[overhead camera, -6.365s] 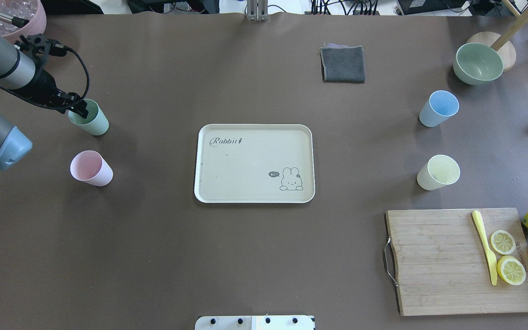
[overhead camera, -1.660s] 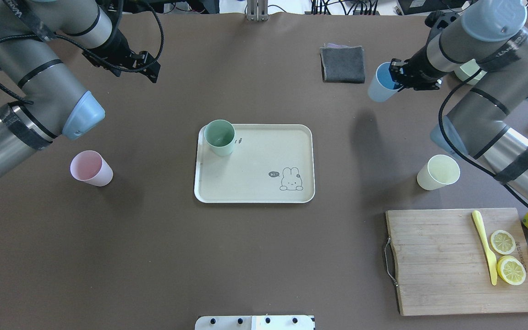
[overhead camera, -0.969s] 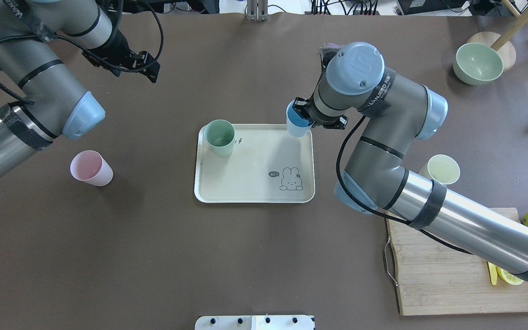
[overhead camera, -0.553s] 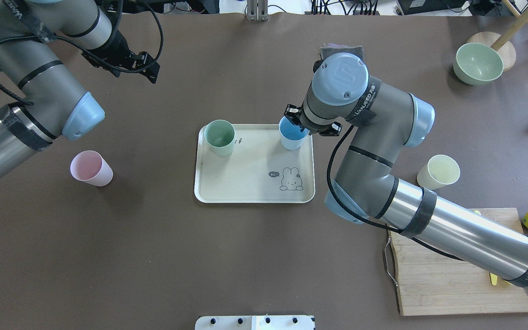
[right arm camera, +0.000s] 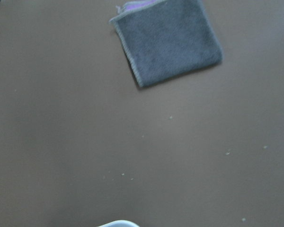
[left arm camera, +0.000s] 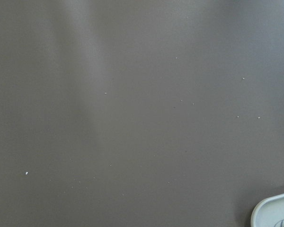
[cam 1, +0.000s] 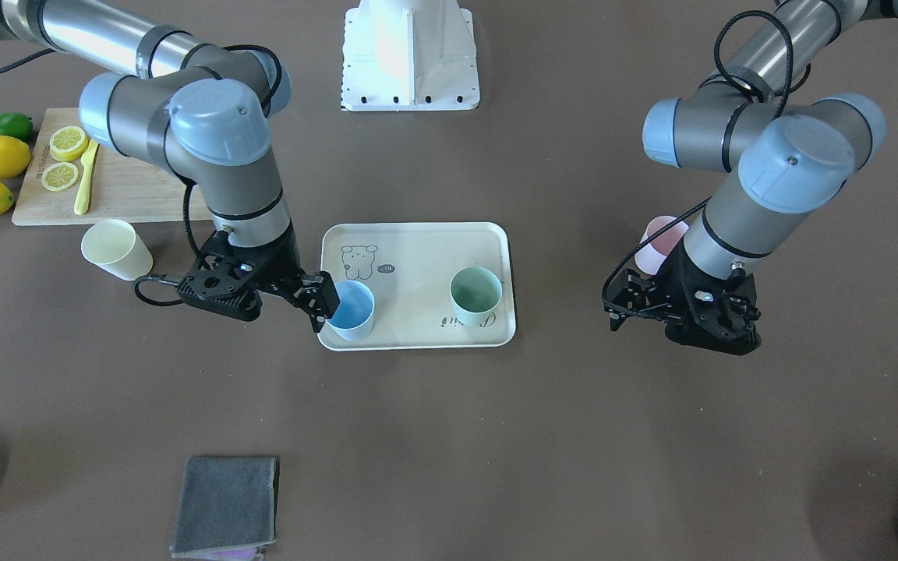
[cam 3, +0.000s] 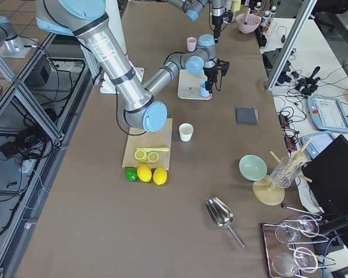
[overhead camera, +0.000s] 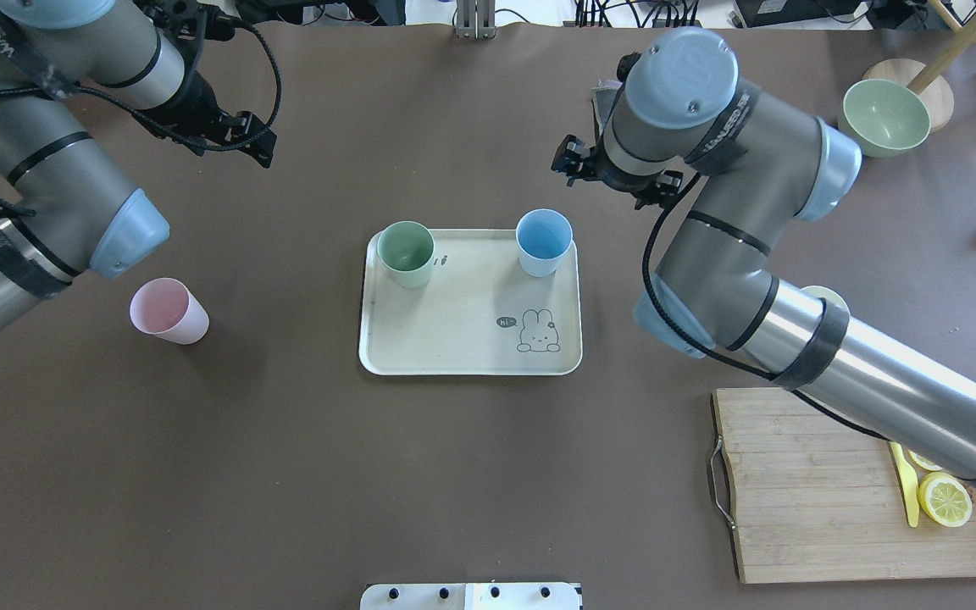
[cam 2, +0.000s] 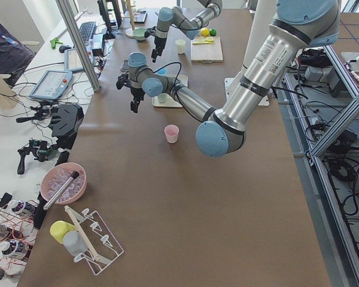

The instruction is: Place all cups on tray

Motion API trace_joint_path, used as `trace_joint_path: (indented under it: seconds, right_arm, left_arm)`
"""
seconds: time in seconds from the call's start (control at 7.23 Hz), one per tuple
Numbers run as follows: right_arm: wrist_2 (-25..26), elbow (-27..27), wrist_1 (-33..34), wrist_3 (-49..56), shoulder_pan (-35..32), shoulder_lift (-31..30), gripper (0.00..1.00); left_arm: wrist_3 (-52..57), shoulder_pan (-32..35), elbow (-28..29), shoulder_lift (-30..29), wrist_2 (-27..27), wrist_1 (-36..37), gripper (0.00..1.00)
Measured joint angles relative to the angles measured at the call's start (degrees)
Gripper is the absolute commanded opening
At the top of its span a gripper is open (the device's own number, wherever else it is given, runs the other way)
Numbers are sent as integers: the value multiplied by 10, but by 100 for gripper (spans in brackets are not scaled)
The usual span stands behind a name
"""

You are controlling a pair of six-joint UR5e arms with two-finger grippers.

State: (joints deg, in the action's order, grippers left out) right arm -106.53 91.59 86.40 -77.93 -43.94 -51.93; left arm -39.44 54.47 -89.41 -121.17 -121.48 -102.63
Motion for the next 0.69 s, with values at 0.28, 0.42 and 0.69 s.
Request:
trace_joint_path:
  seconds: [0.28, 0.42, 0.69]
  right_arm:
    - [-51, 51, 54, 114, -69, -41, 100]
    - [-77, 78, 72, 179, -108, -68, 100]
    - [-119, 106, 82, 293, -177, -116, 100]
  left_arm:
    - [0, -3, -62, 78, -2, -3, 99]
    - [0, -4, -88, 117, -2, -6, 99]
    - [1, -10, -115, 189, -3, -50, 99]
